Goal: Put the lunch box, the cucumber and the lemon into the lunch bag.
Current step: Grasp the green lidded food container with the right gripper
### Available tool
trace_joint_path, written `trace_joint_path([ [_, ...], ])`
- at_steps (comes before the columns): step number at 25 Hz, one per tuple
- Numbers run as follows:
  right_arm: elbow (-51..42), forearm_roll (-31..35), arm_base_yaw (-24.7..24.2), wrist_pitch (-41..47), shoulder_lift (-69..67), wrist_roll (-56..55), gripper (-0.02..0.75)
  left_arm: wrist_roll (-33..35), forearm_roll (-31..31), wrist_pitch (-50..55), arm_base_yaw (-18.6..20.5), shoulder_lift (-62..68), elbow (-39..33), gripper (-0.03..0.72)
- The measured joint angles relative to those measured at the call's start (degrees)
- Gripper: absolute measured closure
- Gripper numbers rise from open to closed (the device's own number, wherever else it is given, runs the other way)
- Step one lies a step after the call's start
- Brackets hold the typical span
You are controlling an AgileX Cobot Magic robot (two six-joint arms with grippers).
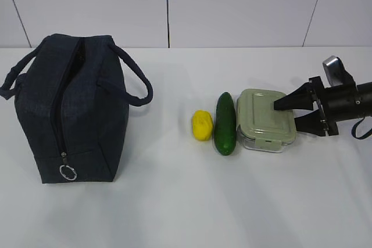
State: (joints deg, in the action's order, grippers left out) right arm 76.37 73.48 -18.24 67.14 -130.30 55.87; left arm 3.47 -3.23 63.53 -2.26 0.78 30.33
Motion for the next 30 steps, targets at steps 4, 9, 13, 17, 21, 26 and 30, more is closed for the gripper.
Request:
trace_joint_path([
  [4, 0.0, -0.3, 0.1, 0.0, -0.1, 0.2, 0.17, 0.0, 0.0, 0.0, 0.0, 0.0, 0.0, 0.45],
  [9, 0.0, -1.0, 0.1, 0.0, -0.1, 0.7, 0.17, 0.0, 0.0, 0.0, 0.0, 0.0, 0.0, 0.45],
  [13, 0.0, -1.1, 0.1, 0.0, -0.1, 0.9, 0.17, 0.0, 0.0, 0.0, 0.0, 0.0, 0.0, 0.45],
  [17, 0.0, -1.2, 0.1, 0.0, -0.1, 1.1, 0.17, 0.0, 0.0, 0.0, 0.0, 0.0, 0.0, 0.45],
  [21, 0.0, -1.3, 0.1, 0.0, -0.1, 1.2, 0.17, 0.0, 0.0, 0.0, 0.0, 0.0, 0.0, 0.45],
  [26, 0.0, -1.3, 0.1, 0.0, -0.1, 1.8, 0.17, 0.0, 0.0, 0.0, 0.0, 0.0, 0.0, 0.449],
  [30, 0.0, -1.4, 0.1, 0.0, -0.1, 2.0, 0.171, 0.0, 0.0, 0.0, 0.0, 0.0, 0.0, 0.449],
])
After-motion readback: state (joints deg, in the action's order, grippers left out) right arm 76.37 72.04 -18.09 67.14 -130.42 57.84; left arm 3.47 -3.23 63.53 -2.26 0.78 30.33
